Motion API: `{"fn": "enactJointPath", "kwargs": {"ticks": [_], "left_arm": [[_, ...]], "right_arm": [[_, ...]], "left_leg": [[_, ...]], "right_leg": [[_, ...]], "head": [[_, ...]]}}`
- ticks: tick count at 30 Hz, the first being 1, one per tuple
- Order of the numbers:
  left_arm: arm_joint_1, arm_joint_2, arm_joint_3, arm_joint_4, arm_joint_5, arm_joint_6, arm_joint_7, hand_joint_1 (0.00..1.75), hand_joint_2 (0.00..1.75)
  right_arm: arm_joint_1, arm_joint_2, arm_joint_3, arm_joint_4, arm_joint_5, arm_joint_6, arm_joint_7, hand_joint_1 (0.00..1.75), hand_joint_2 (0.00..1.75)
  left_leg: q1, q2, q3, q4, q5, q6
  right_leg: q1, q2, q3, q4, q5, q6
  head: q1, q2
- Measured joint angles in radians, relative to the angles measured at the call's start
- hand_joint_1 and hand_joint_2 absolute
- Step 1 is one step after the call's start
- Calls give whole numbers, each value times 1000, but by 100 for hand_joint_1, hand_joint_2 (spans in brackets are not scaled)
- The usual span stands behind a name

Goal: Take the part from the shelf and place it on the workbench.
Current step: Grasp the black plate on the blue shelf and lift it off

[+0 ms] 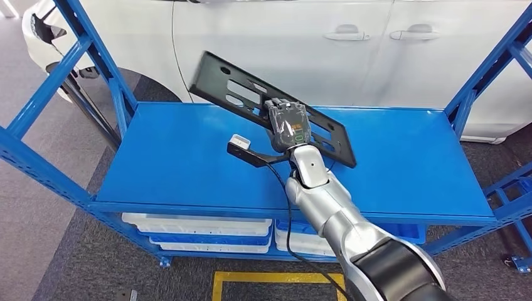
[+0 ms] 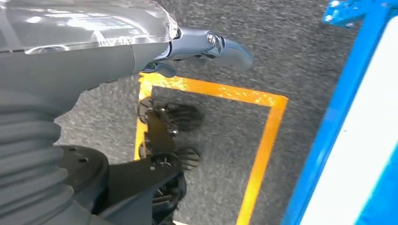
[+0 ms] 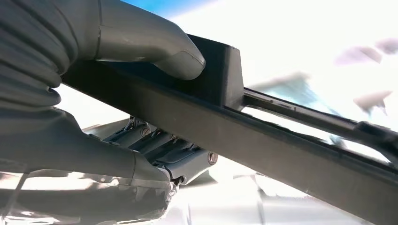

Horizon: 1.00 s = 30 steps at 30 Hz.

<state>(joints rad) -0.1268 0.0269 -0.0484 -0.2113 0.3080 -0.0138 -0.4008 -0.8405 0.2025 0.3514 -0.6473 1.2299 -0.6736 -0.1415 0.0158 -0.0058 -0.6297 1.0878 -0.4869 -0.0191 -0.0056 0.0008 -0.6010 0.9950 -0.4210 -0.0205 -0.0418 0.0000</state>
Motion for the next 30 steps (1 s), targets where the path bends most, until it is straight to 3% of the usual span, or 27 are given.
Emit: {"fn": "enactJointPath", "kwargs": {"ticks": [2, 3, 4, 5, 6, 7, 9, 12, 14, 15, 17, 18, 19, 20, 21, 23, 24, 25, 28, 30], "left_arm": [[1, -1, 15, 0, -5, 3, -15, 0, 175], [4, -1, 21, 0, -9, 6, -19, 0, 175], [7, 0, 26, 0, -13, 8, -20, 0, 175], [11, 0, 30, 0, -15, 9, -19, 0, 175], [15, 1, 34, 0, -17, 10, -19, 0, 175], [19, 3, 39, 0, -17, 13, -19, 0, 175], [25, 6, 50, 0, -13, 16, -23, 0, 175], [33, 9, 68, 0, -1, 5, -44, 0, 175], [35, 10, 77, 0, 2, -2, -55, 0, 175], [35, 10, 80, 0, 3, -4, -57, 0, 175], [38, 11, 85, 0, 4, -7, -59, 0, 175], [40, 11, 89, 0, 6, -11, -60, 0, 175], [41, 11, 94, 0, 7, -15, -60, 0, 175], [42, 10, 98, 0, 8, -18, -60, 0, 175], [42, 10, 101, 0, 7, -19, -59, 0, 175], [41, 9, 104, 0, 3, -13, -53, 0, 175], [41, 9, 105, 0, 2, -9, -51, 0, 175], [42, 10, 106, 0, 1, -4, -49, 0, 175], [48, 10, 112, 0, 1, 4, -47, 0, 175], [54, 11, 116, 0, -6, 9, -45, 0, 175]], "right_arm": [[70, 11, -63, -185, -197, -15, -244, 136, 175], [110, 16, -89, -280, -303, -16, -348, 136, 175], [150, 18, -108, -376, -408, -17, -427, 136, 175], [187, 19, -118, -472, -512, -17, -481, 136, 175], [219, 15, -121, -568, -619, -12, -512, 136, 175], [247, 9, -118, -665, -728, -1, -533, 136, 175], [289, -12, -99, -837, -941, 61, -547, 136, 175], [347, -44, -47, -1015, -1203, 258, -543, 136, 175], [378, -60, -16, -1087, -1284, 349, -546, 136, 175], [389, -67, -6, -1113, -1303, 373, -548, 136, 175], [406, -81, 8, -1146, -1348, 438, -538, 136, 175], [416, -88, 13, -1154, -1387, 499, -525, 136, 175], [428, -95, 18, -1158, -1435, 584, -509, 136, 175], [443, -101, 24, -1158, -1483, 686, -495, 136, 175], [460, -107, 33, -1156, -1524, 792, -485, 136, 175], [495, -113, 60, -1147, -1569, 973, -480, 136, 175], [511, -115, 76, -1141, -1575, 1027, -482, 136, 175], [526, -116, 90, -1135, -1575, 1058, -485, 136, 175], [556, -121, 118, -1121, -1569, 1091, -489, 136, 175], [573, -123, 139, -1115, -1567, 1110, -488, 136, 175]], "left_leg": [[1, 0, -62, 136, -64, -6], [1, 0, -89, 192, -81, -8], [1, 0, -101, 212, -79, -9], [1, 1, -92, 193, -57, -9], [1, 1, -65, 136, -21, -7], [2, 1, -29, 61, 14, -5], [-1, 1, 27, -51, 49, 3], [-4, 4, 42, -77, 45, 21], [-2, 5, 46, -84, 50, 35], [0, 5, 47, -87, 53, 41], [0, 4, 47, -87, 53, 45], [0, 3, 47, -87, 53, 46], [0, 3, 47, -87, 53, 46], [0, 3, 48, -87, 52, 45], [0, 2, 49, -86, 51, 44], [-2, 1, 51, -83, 49, 39], [-4, 0, 51, -82, 49, 35], [-5, -1, 50, -81, 49, 30], [-3, -1, 46, -79, 48, 13], [-2, 0, 30, -36, 6, 4]], "right_leg": [[3, -4, 3, 0, -4, -6], [4, -7, 6, 1, -6, -6], [5, -9, 8, 1, -10, -6], [5, -10, 12, 2, -13, -5], [5, -11, 16, 4, -17, -2], [4, -12, 19, 6, -22, 1], [7, -8, 21, 12, -29, 8], [8, 1, 20, 12, -30, 23], [5, 2, 11, 37, -51, 36], [3, 1, -6, 77, -77, 42], [0, 1, -68, 211, -142, 50], [-1, 1, -99, 272, -162, 53], [-2, 1, -118, 305, -165, 54], [-3, 1, -116, 295, -147, 54], [-3, 0, -94, 244, -113, 52], [-2, 0, -24, 97, -45, 45], [-1, 0, 0, 46, -27, 40], [1, 1, 10, 21, -21, 36], [2, 0, 7, 13, -14, 18], [0, -2, 4, 5, -4, 2]], "head": [[0, 0], [0, 0], [0, 0], [0, 0], [0, 0], [0, 0], [0, 0], [0, 0], [0, 0], [0, 0], [0, 0], [0, 0], [0, 0], [0, 0], [0, 0], [0, 0], [0, 0], [0, 0], [0, 0], [0, 0]]}}
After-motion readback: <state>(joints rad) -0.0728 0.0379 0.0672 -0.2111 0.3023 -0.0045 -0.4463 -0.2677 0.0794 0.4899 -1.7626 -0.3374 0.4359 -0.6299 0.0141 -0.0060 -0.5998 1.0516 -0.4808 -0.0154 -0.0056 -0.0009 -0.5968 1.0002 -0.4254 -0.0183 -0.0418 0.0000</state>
